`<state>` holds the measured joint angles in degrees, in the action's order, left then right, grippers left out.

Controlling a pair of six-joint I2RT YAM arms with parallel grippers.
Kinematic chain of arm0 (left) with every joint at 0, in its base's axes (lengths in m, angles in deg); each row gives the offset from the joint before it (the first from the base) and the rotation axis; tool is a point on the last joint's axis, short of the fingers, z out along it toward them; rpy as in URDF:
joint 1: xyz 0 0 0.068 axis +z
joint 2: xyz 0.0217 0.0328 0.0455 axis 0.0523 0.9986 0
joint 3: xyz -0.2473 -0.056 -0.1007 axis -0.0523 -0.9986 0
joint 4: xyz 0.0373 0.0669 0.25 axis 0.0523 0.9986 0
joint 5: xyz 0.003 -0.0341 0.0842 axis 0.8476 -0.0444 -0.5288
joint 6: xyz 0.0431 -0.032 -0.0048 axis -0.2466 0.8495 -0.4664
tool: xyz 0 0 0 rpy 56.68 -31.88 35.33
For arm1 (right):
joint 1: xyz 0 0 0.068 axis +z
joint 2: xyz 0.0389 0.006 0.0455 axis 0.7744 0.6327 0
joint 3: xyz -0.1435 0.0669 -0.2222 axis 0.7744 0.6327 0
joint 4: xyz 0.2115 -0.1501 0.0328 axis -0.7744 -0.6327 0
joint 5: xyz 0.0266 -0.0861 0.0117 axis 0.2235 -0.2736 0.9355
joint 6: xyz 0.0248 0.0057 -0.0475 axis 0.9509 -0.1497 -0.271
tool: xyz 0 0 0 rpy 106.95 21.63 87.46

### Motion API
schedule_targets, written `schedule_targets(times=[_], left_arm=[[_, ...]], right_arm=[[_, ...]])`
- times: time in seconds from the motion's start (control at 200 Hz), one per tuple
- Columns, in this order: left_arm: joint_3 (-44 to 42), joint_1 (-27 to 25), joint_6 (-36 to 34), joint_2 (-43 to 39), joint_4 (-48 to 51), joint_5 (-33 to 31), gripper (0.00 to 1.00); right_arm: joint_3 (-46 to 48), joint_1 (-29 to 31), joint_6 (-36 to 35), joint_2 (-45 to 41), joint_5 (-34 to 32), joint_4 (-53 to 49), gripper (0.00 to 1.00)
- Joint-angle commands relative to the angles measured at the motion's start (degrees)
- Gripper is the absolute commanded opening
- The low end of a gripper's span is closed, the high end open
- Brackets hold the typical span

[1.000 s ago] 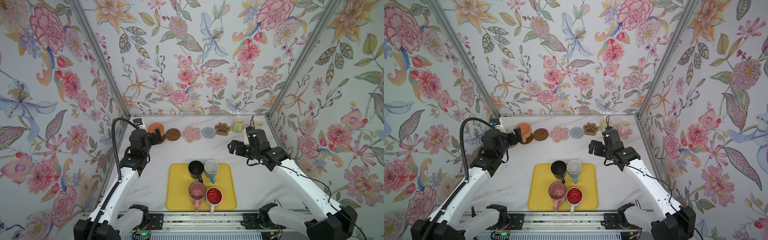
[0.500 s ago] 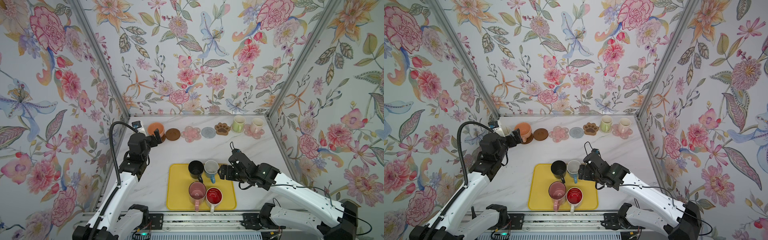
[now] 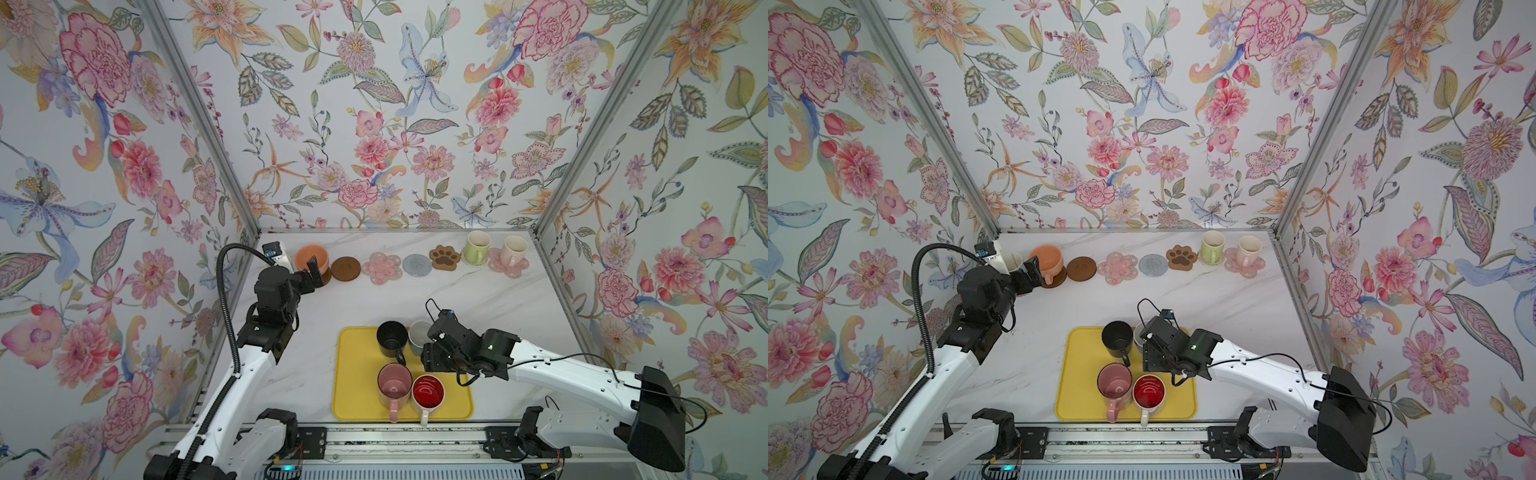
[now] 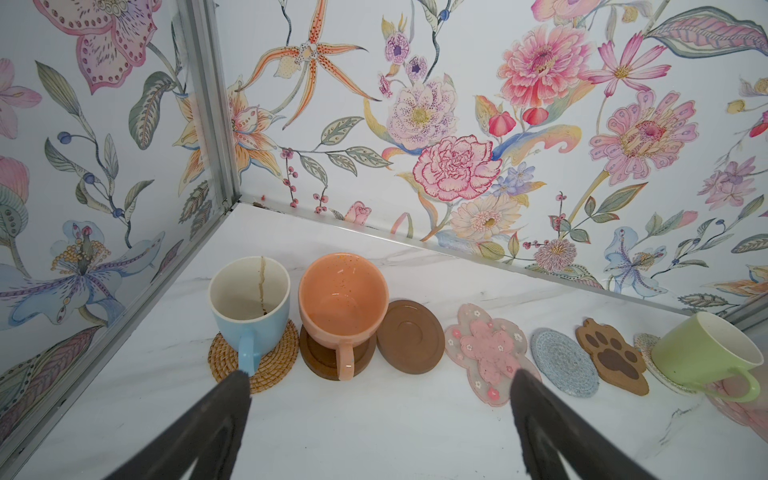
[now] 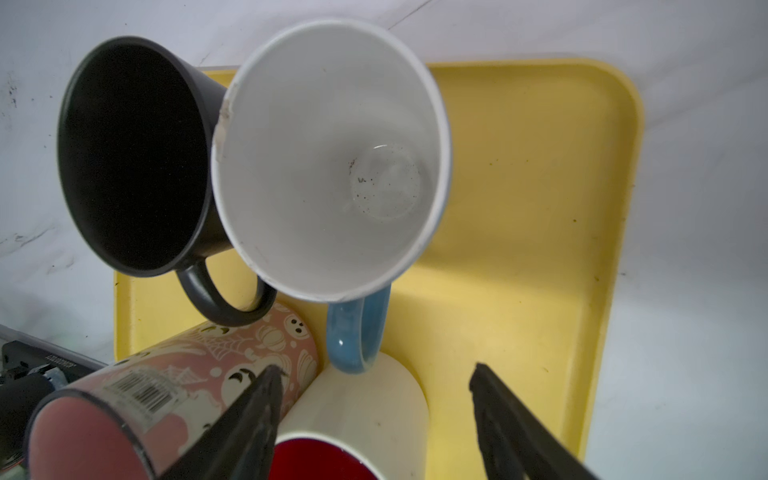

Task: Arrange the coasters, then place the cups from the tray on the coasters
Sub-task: 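Move the right gripper over the white mug while the left draws back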

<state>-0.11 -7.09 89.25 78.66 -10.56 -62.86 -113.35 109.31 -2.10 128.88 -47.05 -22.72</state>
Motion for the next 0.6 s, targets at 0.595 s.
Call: schedule_targets(times=[0.595], left_arm=[[-0.34,0.10,0.07,-0.51,-0.28,0.37,0.99]], right_arm=[[-3.13,0.49,-3.54,7.54,-4.84,-0.73,0.49]])
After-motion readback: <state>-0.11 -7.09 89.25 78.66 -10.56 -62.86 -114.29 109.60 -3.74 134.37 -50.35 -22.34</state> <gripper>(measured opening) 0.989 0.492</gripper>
